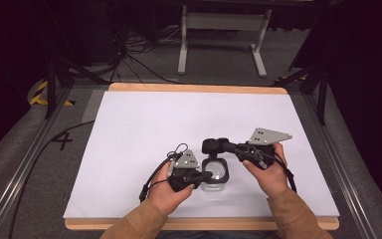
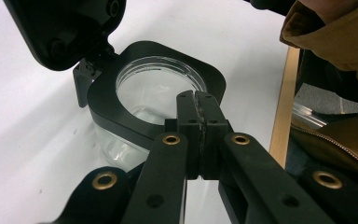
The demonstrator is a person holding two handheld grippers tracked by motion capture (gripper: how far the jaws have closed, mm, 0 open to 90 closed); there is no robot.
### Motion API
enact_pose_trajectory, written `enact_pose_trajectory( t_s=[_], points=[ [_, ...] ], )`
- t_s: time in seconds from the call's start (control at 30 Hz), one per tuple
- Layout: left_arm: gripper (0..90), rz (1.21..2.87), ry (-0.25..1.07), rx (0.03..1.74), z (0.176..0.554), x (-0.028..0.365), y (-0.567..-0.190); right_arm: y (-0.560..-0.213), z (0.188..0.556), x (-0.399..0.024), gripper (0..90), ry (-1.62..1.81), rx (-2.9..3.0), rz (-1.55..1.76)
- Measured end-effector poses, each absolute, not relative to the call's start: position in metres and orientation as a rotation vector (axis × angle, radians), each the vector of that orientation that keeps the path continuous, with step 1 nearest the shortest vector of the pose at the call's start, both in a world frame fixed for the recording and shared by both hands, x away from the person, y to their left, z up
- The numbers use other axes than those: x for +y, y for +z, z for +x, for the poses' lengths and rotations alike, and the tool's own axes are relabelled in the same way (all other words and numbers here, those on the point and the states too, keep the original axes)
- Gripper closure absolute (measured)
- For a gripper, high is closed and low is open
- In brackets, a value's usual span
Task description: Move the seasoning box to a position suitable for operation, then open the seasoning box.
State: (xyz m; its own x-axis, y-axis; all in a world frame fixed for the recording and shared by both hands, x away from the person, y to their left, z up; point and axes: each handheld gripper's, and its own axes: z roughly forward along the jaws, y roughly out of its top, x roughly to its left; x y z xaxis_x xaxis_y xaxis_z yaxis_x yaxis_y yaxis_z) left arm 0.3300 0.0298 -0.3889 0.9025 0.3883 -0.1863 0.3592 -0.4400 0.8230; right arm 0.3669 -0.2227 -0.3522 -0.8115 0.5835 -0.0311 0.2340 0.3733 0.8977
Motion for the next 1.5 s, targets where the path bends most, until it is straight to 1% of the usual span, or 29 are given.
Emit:
enact_pose_trajectory(
  t_s=[0.2,0.5,0.63,0.87,1.1,1.23,1.3,1.37,1.4,1.43,1.5],
  points=[
    [90.0,2.076,0.036,0.526,0.329,0.029,-0.388,-0.356,0.374,-0.222,90.0,1.433,2.279,0.756],
    [89.9,2.078,0.042,0.523,0.327,0.029,-0.388,-0.359,0.375,-0.218,90.0,1.406,2.281,0.746],
    [89.7,2.08,0.016,0.521,0.327,0.03,-0.387,-0.357,0.373,-0.219,89.9,1.402,2.286,0.74],
    [83.7,2.05,0.02,0.498,0.322,0.046,-0.365,-0.348,0.362,-0.227,89.6,1.417,2.317,0.706],
    [76.5,2.034,0.113,0.514,0.319,0.07,-0.338,-0.334,0.35,-0.234,84.2,1.446,2.32,0.684],
    [71.2,2.039,0.134,0.559,0.325,0.089,-0.333,-0.327,0.345,-0.24,79.5,1.434,2.315,0.684],
    [68.8,2.037,0.162,0.582,0.327,0.097,-0.33,-0.325,0.343,-0.245,75.8,1.422,2.325,0.699],
    [67.2,2.044,0.177,0.594,0.328,0.102,-0.328,-0.324,0.342,-0.247,74.8,1.416,2.322,0.7],
    [67.2,2.045,0.192,0.607,0.33,0.108,-0.327,-0.324,0.342,-0.249,73.2,1.409,2.312,0.704],
    [64.9,2.043,0.212,0.637,0.333,0.117,-0.326,-0.322,0.342,-0.257,70.2,1.39,2.3,0.727],
    [62.9,2.056,0.235,0.662,0.336,0.125,-0.327,-0.321,0.343,-0.263,67.6,1.382,2.272,0.748]
  ],
)
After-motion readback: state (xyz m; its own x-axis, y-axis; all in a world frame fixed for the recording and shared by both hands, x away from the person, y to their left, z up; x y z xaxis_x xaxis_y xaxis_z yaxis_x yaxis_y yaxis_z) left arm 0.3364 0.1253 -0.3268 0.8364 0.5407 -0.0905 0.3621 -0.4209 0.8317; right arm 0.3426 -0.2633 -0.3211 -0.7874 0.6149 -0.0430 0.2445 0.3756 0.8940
